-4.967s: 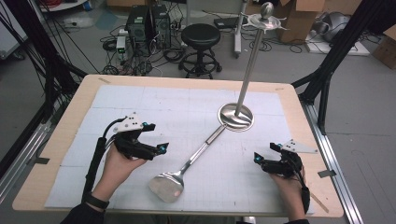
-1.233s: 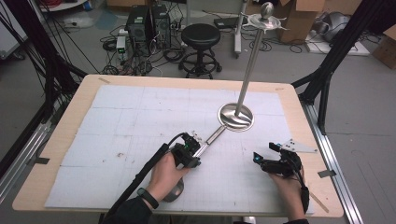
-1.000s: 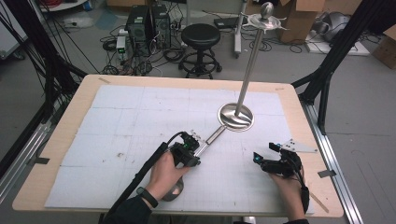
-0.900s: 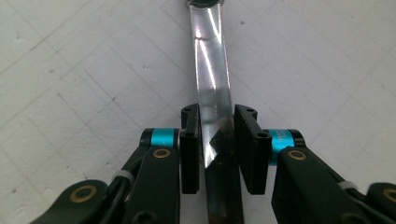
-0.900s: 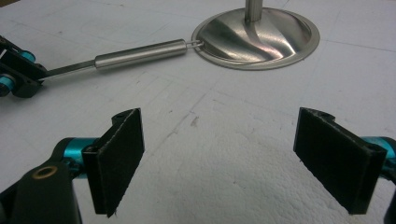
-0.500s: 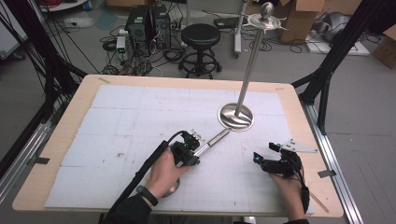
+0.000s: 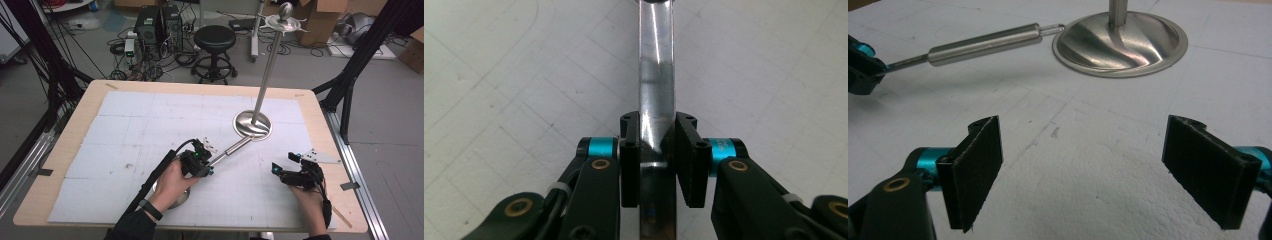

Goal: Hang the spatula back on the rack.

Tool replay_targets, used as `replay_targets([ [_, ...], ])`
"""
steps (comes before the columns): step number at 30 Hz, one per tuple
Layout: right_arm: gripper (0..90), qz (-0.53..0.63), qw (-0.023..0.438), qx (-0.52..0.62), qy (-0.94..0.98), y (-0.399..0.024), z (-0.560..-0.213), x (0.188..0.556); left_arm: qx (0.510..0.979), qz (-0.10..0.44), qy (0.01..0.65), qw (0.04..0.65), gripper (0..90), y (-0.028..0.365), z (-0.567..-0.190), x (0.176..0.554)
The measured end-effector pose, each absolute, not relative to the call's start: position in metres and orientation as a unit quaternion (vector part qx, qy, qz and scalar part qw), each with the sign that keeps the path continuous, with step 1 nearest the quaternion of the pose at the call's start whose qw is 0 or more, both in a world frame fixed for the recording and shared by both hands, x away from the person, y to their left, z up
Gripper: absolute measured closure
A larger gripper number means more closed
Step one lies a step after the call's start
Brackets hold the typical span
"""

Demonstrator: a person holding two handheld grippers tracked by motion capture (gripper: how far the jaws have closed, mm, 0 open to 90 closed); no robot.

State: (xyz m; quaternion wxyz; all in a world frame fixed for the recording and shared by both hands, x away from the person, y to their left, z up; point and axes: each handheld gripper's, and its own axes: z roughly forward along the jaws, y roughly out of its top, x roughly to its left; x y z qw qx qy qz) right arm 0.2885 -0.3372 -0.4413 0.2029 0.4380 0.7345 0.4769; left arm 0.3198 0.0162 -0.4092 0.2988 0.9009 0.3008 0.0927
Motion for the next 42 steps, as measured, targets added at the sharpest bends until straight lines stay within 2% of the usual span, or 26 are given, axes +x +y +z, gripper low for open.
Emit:
replay_targets([
  [13, 16.0, 0.479, 0.208, 0.438, 0.732, -0.338, -0.440, 0.287, 0.866, 0.117, 0.294, 0.387, 74.8, 0.040, -0.377, 0.320],
  [20, 16.0, 0.479, 0.211, 0.438, 0.731, -0.338, -0.440, 0.287, 0.833, 0.128, 0.293, 0.452, 74.8, 0.056, -0.355, 0.322],
  [21, 16.0, 0.479, 0.212, 0.437, 0.731, -0.338, -0.440, 0.287, 0.822, 0.142, 0.285, 0.472, 74.8, 0.061, -0.349, 0.321],
  [29, 16.1, 0.479, 0.211, 0.439, 0.731, -0.338, -0.439, 0.287, 0.792, 0.179, 0.269, 0.518, 74.8, 0.070, -0.322, 0.321],
  [32, 16.2, 0.481, 0.212, 0.439, 0.729, -0.338, -0.439, 0.287, 0.772, 0.174, 0.272, 0.548, 74.8, 0.075, -0.316, 0.325],
  [42, 16.1, 0.480, 0.213, 0.438, 0.730, -0.338, -0.439, 0.287, 0.756, 0.187, 0.262, 0.570, 74.8, 0.078, -0.298, 0.333],
])
